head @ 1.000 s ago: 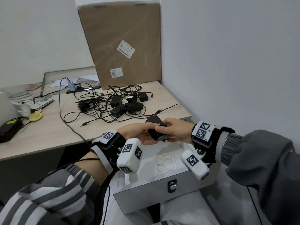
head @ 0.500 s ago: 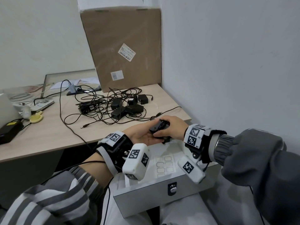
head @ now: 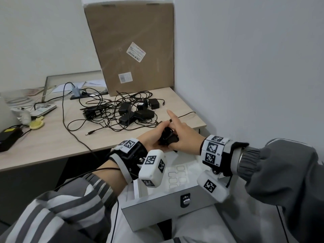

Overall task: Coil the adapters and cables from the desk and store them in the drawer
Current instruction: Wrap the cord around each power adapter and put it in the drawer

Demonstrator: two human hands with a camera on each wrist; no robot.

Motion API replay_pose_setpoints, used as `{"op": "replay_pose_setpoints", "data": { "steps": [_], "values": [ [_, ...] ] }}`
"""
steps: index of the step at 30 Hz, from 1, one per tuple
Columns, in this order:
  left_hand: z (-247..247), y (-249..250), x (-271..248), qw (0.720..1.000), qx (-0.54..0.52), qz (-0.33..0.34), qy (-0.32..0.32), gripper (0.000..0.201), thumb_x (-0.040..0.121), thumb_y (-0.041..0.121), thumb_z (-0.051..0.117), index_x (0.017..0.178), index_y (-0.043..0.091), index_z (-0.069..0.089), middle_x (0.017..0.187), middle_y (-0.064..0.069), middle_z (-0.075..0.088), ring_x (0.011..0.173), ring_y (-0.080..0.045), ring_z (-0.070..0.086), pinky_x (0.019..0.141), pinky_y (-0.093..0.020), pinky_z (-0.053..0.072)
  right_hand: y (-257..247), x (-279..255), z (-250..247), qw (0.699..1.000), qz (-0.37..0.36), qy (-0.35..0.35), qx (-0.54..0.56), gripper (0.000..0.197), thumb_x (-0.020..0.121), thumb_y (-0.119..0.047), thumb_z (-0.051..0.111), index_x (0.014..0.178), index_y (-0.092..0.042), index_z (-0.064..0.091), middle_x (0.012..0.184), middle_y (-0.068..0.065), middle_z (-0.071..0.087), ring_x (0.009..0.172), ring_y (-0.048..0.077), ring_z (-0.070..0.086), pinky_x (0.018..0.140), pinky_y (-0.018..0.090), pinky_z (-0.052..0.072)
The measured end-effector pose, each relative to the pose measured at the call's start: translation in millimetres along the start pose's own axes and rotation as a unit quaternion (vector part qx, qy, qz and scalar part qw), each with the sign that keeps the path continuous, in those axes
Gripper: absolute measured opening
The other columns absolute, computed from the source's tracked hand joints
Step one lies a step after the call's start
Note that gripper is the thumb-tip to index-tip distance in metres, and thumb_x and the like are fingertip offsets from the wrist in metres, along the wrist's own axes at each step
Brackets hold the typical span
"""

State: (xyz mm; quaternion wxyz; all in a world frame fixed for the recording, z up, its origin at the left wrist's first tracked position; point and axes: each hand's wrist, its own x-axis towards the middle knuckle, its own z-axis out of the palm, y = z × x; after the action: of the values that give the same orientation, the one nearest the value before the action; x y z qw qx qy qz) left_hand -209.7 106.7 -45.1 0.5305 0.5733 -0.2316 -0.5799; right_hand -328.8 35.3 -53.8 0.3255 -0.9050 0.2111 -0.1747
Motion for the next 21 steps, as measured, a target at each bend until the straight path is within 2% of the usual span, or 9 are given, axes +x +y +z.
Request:
{"op": "replay_pose_setpoints", "data": {
  "steps": [2,3,5,7,9,12,17,19,21],
  "values": [
    [-8,-6,0,0.999,-0.034,-0.007,0.030,0.025,0.096,0.032,0.050,0.092,0.009,0.057,0.089,-0.012,0.062,0.077,-0.021,0.064,0.059,-0.032,0.057,2,-10,-6,0.995,0.031,-0.016,0.097,0.097,0.081,-0.005,0.067,0.151,-0.025,0.003,0.139,-0.001,0.049,0.105,0.020,0.060,0.091,0.038,0.053],
    [-13,-9,-1,0.998,-0.049,-0.011,0.049,0.020,0.094,0.027,0.053,0.096,0.007,0.055,0.098,-0.016,0.059,0.085,-0.026,0.063,0.067,-0.036,0.059,4,-15,-9,0.991,0.048,-0.018,0.122,0.086,0.084,-0.008,0.066,0.150,-0.022,0.013,0.144,0.000,0.045,0.105,0.017,0.061,0.092,0.036,0.052],
    [-25,-14,3,0.996,-0.044,-0.019,0.077,0.019,0.090,0.021,0.058,0.100,0.005,0.053,0.108,-0.021,0.054,0.099,-0.034,0.059,0.090,-0.044,0.053,10,-25,-16,0.994,0.070,-0.056,0.057,0.059,0.088,-0.017,0.065,0.141,-0.018,0.039,0.140,0.000,0.049,0.109,0.014,0.060,0.097,0.031,0.048],
    [-34,-20,6,0.995,-0.035,-0.034,0.086,0.021,0.085,0.019,0.058,0.100,0.004,0.054,0.107,-0.022,0.056,0.098,-0.037,0.059,0.092,-0.044,0.050,11,-37,-19,0.984,0.069,-0.154,-0.057,0.039,0.091,-0.028,0.061,0.128,-0.016,0.056,0.128,-0.003,0.059,0.111,0.009,0.057,0.097,0.022,0.042],
    [-40,-26,8,0.994,-0.038,-0.051,0.087,0.023,0.082,0.018,0.056,0.099,0.003,0.055,0.101,-0.023,0.059,0.092,-0.039,0.062,0.088,-0.043,0.051,10,-48,-13,0.960,0.081,-0.249,-0.100,0.036,0.093,-0.037,0.056,0.122,-0.016,0.062,0.118,-0.005,0.064,0.103,0.007,0.058,0.093,0.020,0.041],
    [-43,-37,10,0.992,-0.050,-0.082,0.087,0.025,0.084,0.022,0.055,0.099,0.002,0.054,0.099,-0.023,0.059,0.091,-0.039,0.061,0.087,-0.043,0.049,16,-57,3,0.932,0.120,-0.322,-0.115,0.041,0.089,-0.049,0.057,0.111,-0.017,0.069,0.102,-0.006,0.069,0.096,0.013,0.064,0.094,0.027,0.046],
    [-37,-49,25,0.989,-0.054,-0.114,0.074,0.036,0.091,0.037,0.057,0.093,0.002,0.054,0.086,-0.019,0.058,0.080,-0.033,0.057,0.077,-0.039,0.047,26,-54,11,0.924,0.127,-0.339,-0.125,0.032,0.079,-0.050,0.069,0.097,-0.024,0.074,0.092,-0.010,0.071,0.094,0.011,0.063,0.094,0.030,0.049],
    [-36,-53,38,0.989,-0.018,-0.122,0.078,0.039,0.090,0.037,0.061,0.096,0.000,0.054,0.084,-0.020,0.060,0.079,-0.033,0.059,0.086,-0.040,0.049,30,-50,12,0.925,0.129,-0.339,-0.111,0.032,0.075,-0.051,0.071,0.093,-0.024,0.075,0.088,-0.005,0.072,0.085,0.015,0.063,0.090,0.034,0.050],
    [-34,-57,51,0.989,0.027,-0.128,0.075,0.037,0.095,0.033,0.054,0.091,-0.004,0.053,0.073,-0.021,0.063,0.077,-0.032,0.057,0.092,-0.040,0.046,33,-47,12,0.924,0.138,-0.343,-0.097,0.032,0.075,-0.050,0.072,0.087,-0.020,0.074,0.076,-0.004,0.068,0.071,0.014,0.058,0.075,0.030,0.051]
  ]
}}
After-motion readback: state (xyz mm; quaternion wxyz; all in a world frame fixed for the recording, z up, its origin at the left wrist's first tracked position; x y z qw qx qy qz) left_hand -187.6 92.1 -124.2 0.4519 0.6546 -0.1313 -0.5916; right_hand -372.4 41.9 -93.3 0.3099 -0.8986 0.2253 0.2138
